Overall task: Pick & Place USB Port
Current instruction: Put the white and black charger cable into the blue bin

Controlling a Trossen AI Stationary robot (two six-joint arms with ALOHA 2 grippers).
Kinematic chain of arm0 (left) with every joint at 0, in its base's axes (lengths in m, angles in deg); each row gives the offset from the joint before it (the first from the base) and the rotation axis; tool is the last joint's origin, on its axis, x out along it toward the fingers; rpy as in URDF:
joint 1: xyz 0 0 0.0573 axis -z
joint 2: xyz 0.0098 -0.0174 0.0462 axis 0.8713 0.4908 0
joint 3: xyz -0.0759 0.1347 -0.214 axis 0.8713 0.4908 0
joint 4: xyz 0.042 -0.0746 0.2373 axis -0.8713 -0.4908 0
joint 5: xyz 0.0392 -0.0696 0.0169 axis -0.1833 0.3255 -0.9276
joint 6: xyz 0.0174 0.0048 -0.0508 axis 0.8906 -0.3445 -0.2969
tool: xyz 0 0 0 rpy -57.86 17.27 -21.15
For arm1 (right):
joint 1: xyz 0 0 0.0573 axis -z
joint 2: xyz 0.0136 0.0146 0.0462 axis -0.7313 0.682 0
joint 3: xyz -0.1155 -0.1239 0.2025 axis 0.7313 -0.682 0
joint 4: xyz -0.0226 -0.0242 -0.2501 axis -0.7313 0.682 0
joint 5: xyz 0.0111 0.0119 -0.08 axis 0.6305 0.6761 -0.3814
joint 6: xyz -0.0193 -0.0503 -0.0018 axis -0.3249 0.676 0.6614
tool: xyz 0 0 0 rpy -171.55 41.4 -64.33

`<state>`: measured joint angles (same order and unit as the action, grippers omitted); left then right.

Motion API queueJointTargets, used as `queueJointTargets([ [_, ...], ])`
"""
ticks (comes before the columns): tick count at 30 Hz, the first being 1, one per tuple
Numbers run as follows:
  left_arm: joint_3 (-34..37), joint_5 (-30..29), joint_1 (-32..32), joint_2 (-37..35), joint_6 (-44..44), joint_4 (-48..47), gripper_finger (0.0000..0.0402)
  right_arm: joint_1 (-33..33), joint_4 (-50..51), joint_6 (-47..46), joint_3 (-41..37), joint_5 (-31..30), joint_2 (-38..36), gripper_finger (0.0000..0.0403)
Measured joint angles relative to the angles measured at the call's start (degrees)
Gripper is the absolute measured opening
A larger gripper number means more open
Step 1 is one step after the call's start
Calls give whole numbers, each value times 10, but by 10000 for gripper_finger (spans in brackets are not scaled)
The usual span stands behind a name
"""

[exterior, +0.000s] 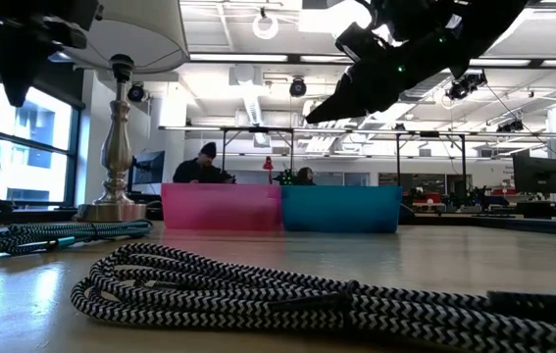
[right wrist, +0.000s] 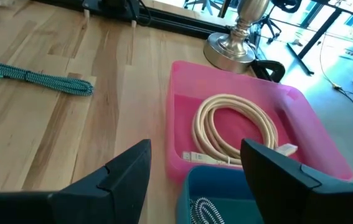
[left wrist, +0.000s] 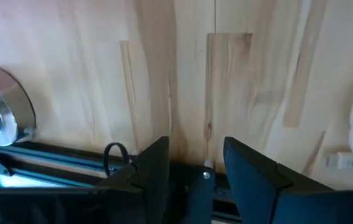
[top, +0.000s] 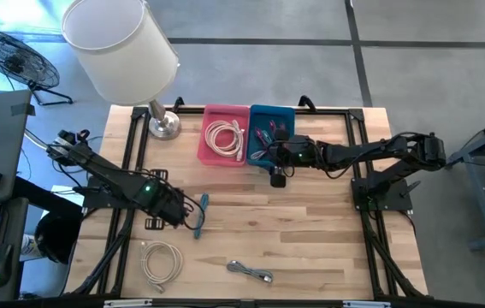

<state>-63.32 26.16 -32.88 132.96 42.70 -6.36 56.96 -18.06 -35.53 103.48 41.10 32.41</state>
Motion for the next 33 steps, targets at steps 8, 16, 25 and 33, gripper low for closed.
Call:
queueJointTargets([
  [8,0,-19,0,0,0,5,148,-4,30,-65,0,102,0,239],
  [16,0,-29,0,0,15,7,147,-93,47,-32,0,126,0,239],
  [25,0,-95,0,0,31,59,147,-180,165,-109,48,113,0,239],
  [33,0,-141,0,0,33,78,147,-270,310,-195,147,35,1,238],
])
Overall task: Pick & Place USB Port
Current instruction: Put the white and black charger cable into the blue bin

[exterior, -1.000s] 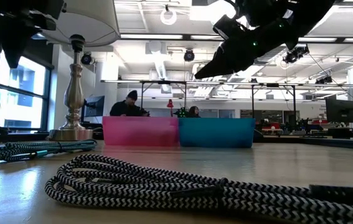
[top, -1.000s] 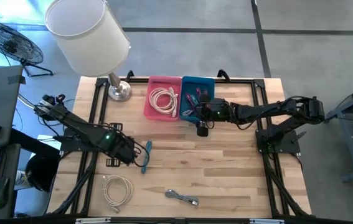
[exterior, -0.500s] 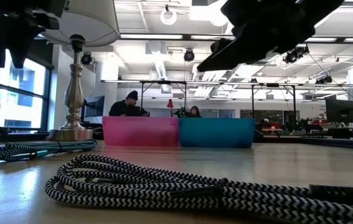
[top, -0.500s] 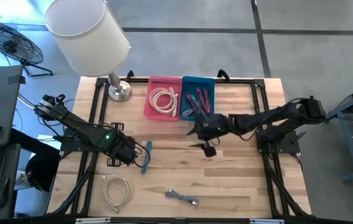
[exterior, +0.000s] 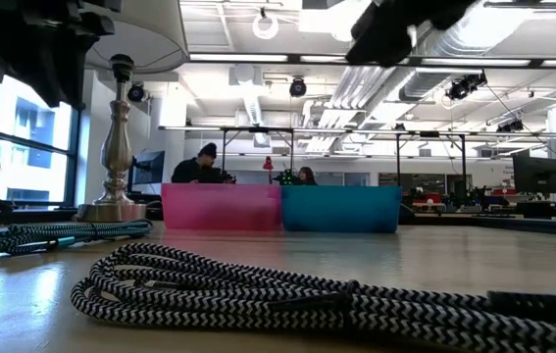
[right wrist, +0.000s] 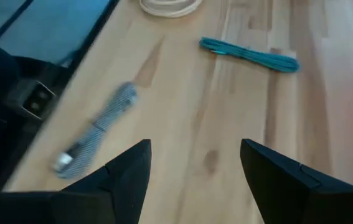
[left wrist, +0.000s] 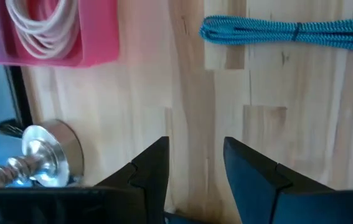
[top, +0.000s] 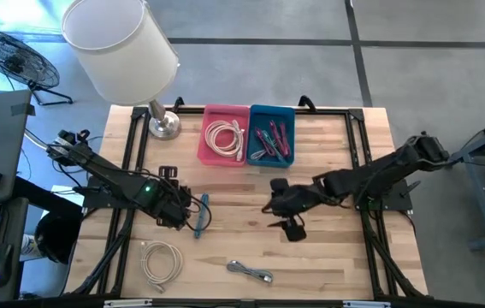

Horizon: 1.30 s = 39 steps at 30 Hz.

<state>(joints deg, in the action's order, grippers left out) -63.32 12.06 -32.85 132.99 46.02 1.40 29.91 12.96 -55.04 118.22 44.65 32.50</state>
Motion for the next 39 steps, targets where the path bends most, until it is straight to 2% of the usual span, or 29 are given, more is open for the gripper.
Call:
queueJointTargets([
  [5,0,-34,0,0,17,8,147,-59,47,-101,42,-45,23,238],
  [10,0,-54,0,0,45,25,147,-117,52,-174,86,-65,82,238],
  [14,0,-48,0,0,87,63,147,-142,53,-220,136,-66,149,238],
  [18,0,-35,0,0,124,96,147,-161,80,-230,206,-75,218,238],
  [23,0,-24,0,0,145,98,147,-180,154,-239,304,-88,294,238],
  [29,0,-10,0,0,149,96,147,-189,247,-317,401,-99,361,238],
  [33,0,5,0,0,149,99,147,-193,272,-353,424,-113,392,238],
  [39,0,24,0,0,148,99,147,-193,296,-421,415,-104,412,238],
])
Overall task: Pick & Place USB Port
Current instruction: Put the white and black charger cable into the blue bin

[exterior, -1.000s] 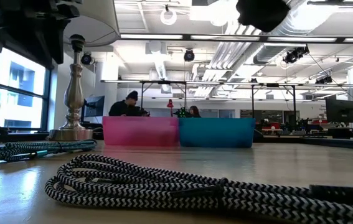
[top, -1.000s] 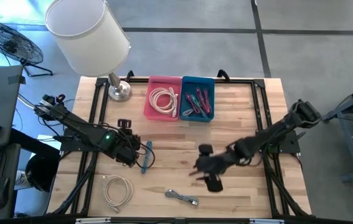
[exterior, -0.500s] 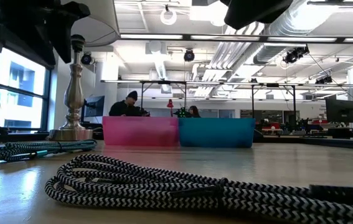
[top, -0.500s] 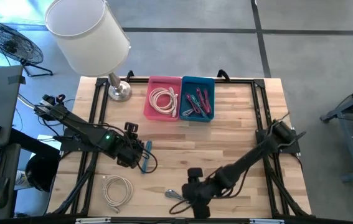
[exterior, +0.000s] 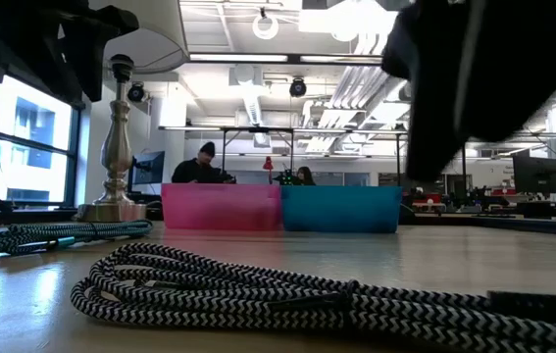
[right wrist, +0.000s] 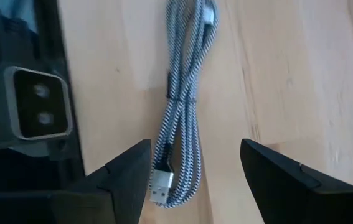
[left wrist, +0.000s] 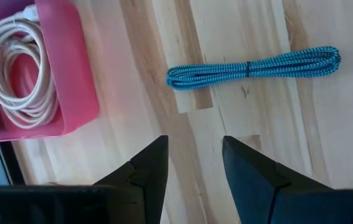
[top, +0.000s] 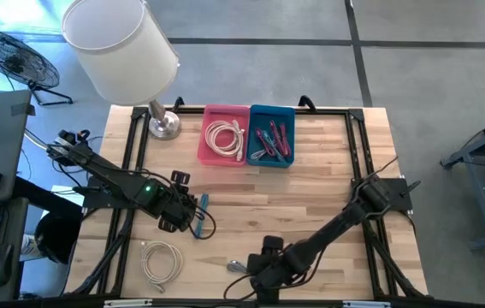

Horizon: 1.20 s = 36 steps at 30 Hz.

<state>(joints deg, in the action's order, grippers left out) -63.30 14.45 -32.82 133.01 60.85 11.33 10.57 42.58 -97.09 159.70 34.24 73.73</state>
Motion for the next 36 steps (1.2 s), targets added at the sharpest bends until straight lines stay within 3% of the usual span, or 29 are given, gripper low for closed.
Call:
queueJointTargets([
  [8,0,31,0,0,5,-2,147,0,1,-18,0,28,12,238],
  [32,0,12,0,0,4,1,147,1,-44,-11,2,90,53,238],
  [36,0,12,0,0,4,6,147,5,-38,-1,2,76,54,209],
])
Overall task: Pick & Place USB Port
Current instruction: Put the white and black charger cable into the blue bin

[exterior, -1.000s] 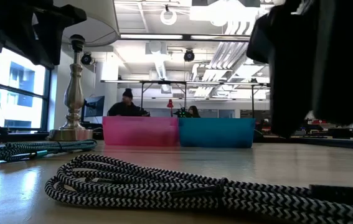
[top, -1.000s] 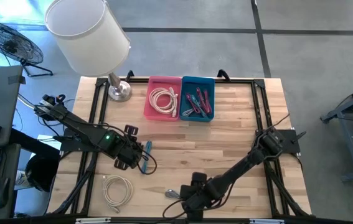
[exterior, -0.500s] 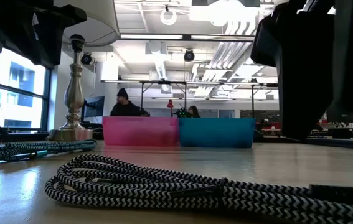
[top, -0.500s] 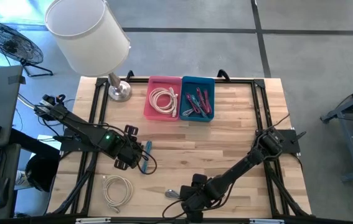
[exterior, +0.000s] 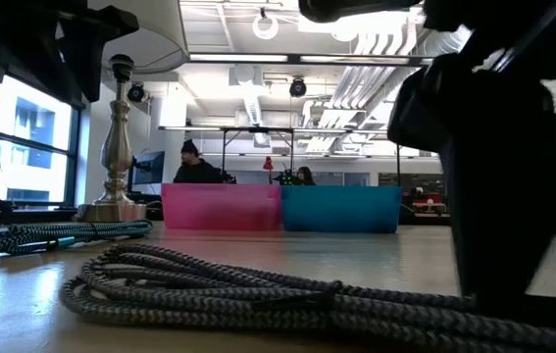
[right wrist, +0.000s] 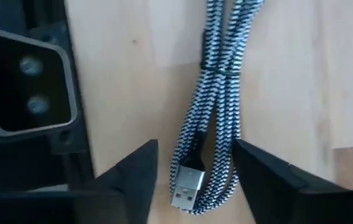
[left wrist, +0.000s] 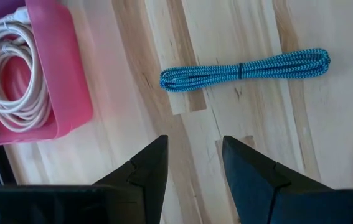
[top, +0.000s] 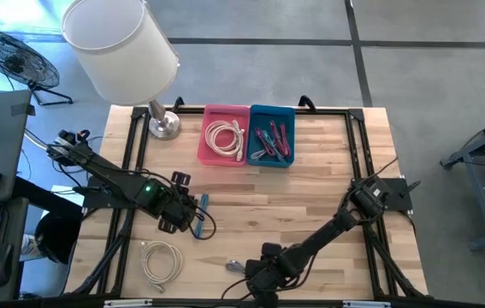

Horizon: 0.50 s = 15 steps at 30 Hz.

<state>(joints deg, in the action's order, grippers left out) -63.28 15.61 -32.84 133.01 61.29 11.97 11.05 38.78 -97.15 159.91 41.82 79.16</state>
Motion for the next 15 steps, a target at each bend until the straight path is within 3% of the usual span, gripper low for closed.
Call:
queueJointTargets([
  [3,0,0,0,0,0,10,147,5,14,1,0,-14,0,153],
  [8,0,0,0,0,0,10,147,21,44,6,0,-20,0,24],
  [12,0,-4,0,0,0,9,147,31,74,17,0,-60,0,14],
  [15,0,-39,0,0,0,7,147,39,102,39,-1,-99,-2,8],
])
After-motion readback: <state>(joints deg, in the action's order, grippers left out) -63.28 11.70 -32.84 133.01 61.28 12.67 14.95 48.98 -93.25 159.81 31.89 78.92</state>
